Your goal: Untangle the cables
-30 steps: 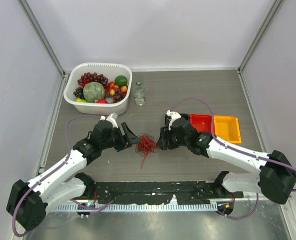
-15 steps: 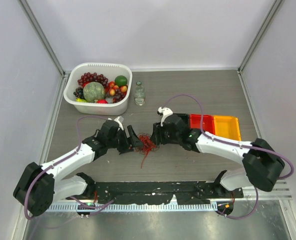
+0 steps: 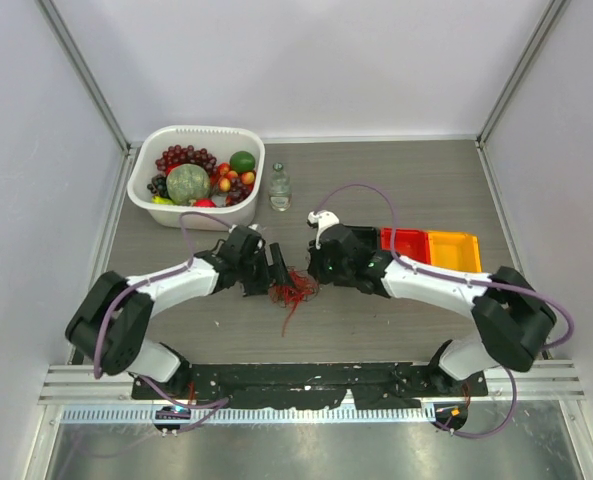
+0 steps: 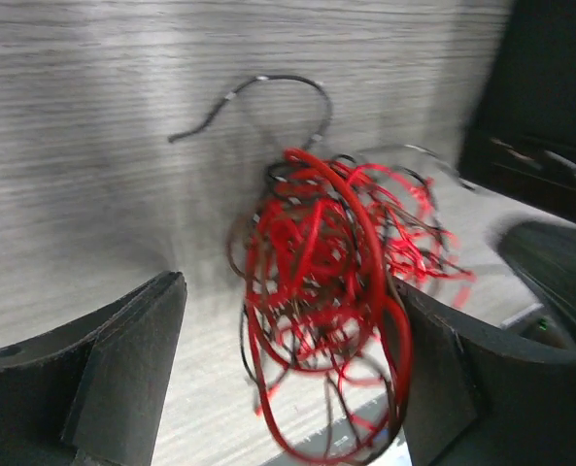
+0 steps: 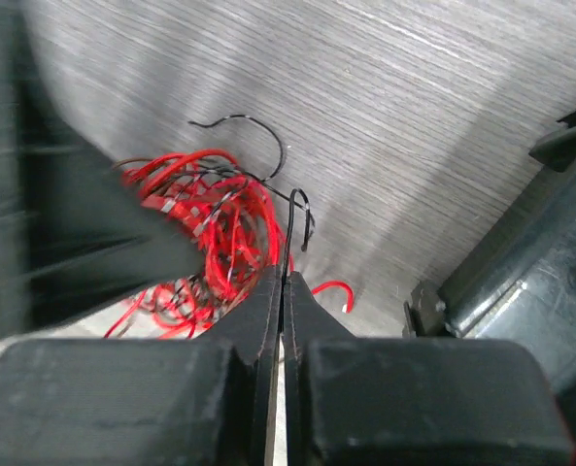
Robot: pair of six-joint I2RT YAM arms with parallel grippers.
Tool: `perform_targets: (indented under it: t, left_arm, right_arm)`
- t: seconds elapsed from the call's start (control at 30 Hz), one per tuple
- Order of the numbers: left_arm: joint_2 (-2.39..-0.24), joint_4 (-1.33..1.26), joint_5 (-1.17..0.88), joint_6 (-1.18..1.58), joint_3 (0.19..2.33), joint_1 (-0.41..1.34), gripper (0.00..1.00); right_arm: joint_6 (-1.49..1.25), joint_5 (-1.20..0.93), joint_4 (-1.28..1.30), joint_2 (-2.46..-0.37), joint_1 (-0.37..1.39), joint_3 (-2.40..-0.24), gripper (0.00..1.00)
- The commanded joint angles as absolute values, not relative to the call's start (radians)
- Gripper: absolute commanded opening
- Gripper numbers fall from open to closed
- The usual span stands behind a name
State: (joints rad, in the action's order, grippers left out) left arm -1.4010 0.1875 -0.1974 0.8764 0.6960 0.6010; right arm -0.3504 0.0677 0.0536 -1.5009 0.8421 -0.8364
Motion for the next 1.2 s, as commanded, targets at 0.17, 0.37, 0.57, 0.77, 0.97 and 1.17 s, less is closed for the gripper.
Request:
perform_targets:
  t: [0.17,0.37,0.57,0.77,0.97,1.17]
  left_arm:
    - [-1.531,0.14,-0.011,0.919,0.683,0.609,0.73]
    - [-1.465,0.144,0.072,0.951,0.6,0.601,0.69]
    - [-1.388,0.163,0.109,0.969,0.529,0.589,0.69]
    - [-1.283,0.216,0.133,0.966,0.508,0.575,0.68]
    - [-1.224,0.259,0.172,0.947,0.514,0.568,0.7]
    - [-1.244,0.27,0.189,0.942,0.491,0.534,0.71]
  right_arm:
    - [-0.364,0.098,0.25,-1.088,0.857,-0.994,0.01]
    - [-0.362,0.092,0.238,-0.881,0.857,-1.245,0.01]
    - [-0.351,0.152,0.179,-0.802,0.856,-1.419,0.01]
    - [-0.287,0.184,0.199,-0.825,0.857,-1.571,0.01]
    - [-0.261,0.183,0.178,-0.851,0.857,-1.623,0.01]
    - [-0.192,0.216,0.18,-0.884,0.858,-1.747,0.01]
